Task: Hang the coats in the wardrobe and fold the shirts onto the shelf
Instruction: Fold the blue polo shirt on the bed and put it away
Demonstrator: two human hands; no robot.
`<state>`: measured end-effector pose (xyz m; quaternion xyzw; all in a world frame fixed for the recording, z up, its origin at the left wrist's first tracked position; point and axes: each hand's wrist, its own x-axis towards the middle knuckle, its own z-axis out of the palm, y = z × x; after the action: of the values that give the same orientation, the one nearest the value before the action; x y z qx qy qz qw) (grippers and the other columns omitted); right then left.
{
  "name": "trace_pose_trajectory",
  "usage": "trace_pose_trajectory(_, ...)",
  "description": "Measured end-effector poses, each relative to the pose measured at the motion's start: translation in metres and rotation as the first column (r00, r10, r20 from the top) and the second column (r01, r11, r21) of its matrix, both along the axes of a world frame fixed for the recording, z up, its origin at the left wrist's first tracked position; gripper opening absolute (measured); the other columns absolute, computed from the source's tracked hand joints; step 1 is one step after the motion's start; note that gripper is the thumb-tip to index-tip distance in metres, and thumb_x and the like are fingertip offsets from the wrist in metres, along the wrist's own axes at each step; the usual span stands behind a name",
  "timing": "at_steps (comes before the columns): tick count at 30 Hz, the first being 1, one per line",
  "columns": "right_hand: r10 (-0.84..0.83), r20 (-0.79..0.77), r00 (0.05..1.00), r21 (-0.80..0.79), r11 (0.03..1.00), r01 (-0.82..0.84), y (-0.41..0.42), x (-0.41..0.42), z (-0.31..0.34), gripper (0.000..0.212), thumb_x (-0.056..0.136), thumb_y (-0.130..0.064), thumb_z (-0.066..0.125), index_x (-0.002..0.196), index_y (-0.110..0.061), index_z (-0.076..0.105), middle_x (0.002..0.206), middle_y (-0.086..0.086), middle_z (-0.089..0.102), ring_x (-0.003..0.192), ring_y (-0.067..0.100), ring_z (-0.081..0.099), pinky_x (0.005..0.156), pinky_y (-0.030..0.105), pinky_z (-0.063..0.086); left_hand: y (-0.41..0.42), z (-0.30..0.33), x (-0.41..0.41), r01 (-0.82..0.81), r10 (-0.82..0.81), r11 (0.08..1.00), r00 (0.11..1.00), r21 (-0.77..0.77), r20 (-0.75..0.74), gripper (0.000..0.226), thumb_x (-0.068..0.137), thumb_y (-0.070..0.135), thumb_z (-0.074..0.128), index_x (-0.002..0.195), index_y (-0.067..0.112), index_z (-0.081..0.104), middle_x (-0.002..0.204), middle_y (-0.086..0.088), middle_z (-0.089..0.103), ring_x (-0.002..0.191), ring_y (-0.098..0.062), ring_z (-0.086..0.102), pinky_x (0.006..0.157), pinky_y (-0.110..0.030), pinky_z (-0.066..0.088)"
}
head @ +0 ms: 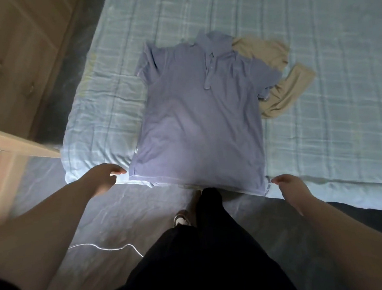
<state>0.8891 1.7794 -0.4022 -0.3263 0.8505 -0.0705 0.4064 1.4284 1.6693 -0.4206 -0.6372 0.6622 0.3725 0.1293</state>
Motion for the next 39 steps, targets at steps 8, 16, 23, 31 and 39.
trace_pose_trajectory(8, -0.08, 0.12, 0.99, -0.157, 0.983, 0.098, -0.106, -0.004, 0.012, 0.034, 0.089, -0.001, 0.044, 0.098, -0.017, 0.072, 0.096, -0.002, 0.066, 0.076, 0.018, 0.059, 0.075, 0.037, 0.051, -0.1, 0.034, -0.07, -0.042, 0.022, 0.991, 0.989, -0.13, -0.146, 0.039, 0.095, 0.001, 0.044, 0.122, 0.019, 0.065, 0.125, 0.007, 0.064, 0.121, -0.012, 0.056, 0.094, -0.019, 0.036)
trace_pose_trajectory(16, -0.143, 0.226, 0.963, -0.156, 0.971, 0.181, -0.22, -0.044, -0.023, 0.032, 0.087, -0.003, 0.049, 0.092, -0.025, 0.07, 0.097, -0.007, 0.068, 0.09, 0.018, 0.063, 0.093, 0.044, 0.053, -0.234, 0.022, -0.176, 0.01, -0.046, 0.985, 0.976, -0.172, -0.212, 0.045, 0.093, 0.002, 0.047, 0.094, 0.046, 0.057, 0.099, 0.037, 0.053, 0.101, -0.003, 0.06, 0.086, -0.015, 0.045)
trace_pose_trajectory(23, -0.344, 0.249, 0.905, -0.185, 0.901, 0.393, -0.316, -0.102, -0.086, 0.018, 0.087, -0.012, 0.059, 0.099, -0.025, 0.064, 0.088, -0.002, 0.069, 0.075, 0.025, 0.065, 0.076, 0.045, 0.057, -0.327, -0.045, -0.312, 0.123, -0.186, 0.97, 0.93, -0.208, -0.318, 0.042, 0.089, 0.005, 0.047, 0.103, 0.041, 0.063, 0.104, 0.02, 0.065, 0.098, -0.01, 0.066, 0.091, -0.019, 0.046)
trace_pose_trajectory(31, -0.236, 0.025, 0.971, -0.218, 0.947, 0.235, -0.38, -0.13, -0.138, 0.017, 0.091, -0.037, 0.059, 0.096, -0.021, 0.06, 0.085, -0.003, 0.063, 0.078, 0.019, 0.058, 0.069, 0.032, 0.043, -0.364, -0.131, -0.459, 0.3, -0.442, 0.859, 0.843, -0.415, -0.306, 0.053, 0.085, 0.013, 0.051, 0.137, 0.009, 0.051, 0.14, -0.013, 0.052, 0.131, -0.029, 0.045, 0.115, -0.029, 0.026)
trace_pose_trajectory(39, -0.46, 0.314, 0.831, -0.303, 0.781, 0.547, -0.38, -0.132, -0.134, 0.03, 0.093, -0.027, 0.053, 0.121, -0.016, 0.051, 0.112, 0.007, 0.063, 0.104, 0.028, 0.061, 0.093, 0.05, 0.05, -0.336, -0.158, -0.522, 0.448, -0.514, 0.755, 0.858, -0.478, -0.009, 0.067, 0.091, 0.044, 0.034, 0.152, 0.018, 0.029, 0.159, -0.013, 0.028, 0.146, -0.034, 0.024, 0.117, -0.053, 0.022)
